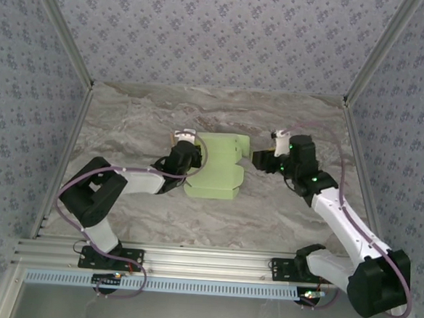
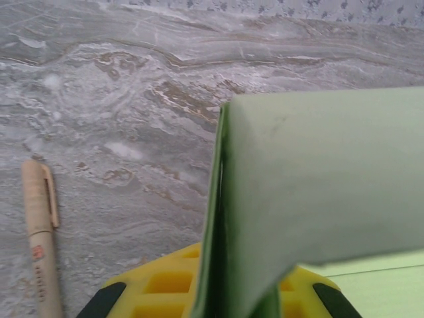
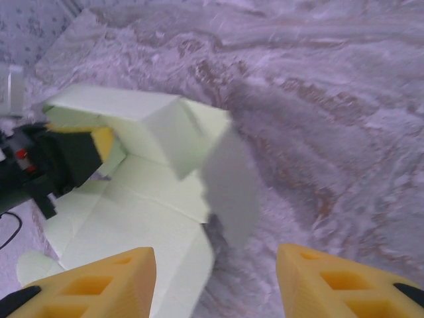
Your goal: Fold the paper box
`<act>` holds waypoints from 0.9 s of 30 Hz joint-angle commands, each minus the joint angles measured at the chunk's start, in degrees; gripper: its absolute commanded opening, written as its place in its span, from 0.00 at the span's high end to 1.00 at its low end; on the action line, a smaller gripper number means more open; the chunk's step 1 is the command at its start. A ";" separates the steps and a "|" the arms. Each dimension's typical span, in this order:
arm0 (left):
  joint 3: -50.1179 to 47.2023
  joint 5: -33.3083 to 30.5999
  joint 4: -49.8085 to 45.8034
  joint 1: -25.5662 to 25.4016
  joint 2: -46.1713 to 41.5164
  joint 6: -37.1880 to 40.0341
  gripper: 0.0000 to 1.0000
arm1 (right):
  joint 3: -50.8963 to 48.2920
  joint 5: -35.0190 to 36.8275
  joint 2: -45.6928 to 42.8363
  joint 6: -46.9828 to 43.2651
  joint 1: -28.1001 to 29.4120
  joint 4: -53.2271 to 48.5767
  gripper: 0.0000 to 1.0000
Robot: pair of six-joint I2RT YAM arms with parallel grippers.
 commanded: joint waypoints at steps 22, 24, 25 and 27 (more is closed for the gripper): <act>-0.41 5.68 -2.79 1.52 -5.94 -2.67 0.98 | 14.41 -35.56 28.13 -19.13 -7.47 2.76 0.61; -0.28 5.93 -2.88 1.52 -5.86 -2.78 0.98 | 14.97 -36.27 29.10 -19.29 -6.96 2.72 0.63; -0.23 5.95 -2.83 1.54 -5.85 -2.79 0.98 | 15.01 -36.63 29.32 -19.52 -6.68 2.72 0.64; -0.07 5.96 -2.92 1.51 -5.85 -2.79 0.98 | 14.97 -36.77 29.45 -19.82 -5.95 2.77 0.66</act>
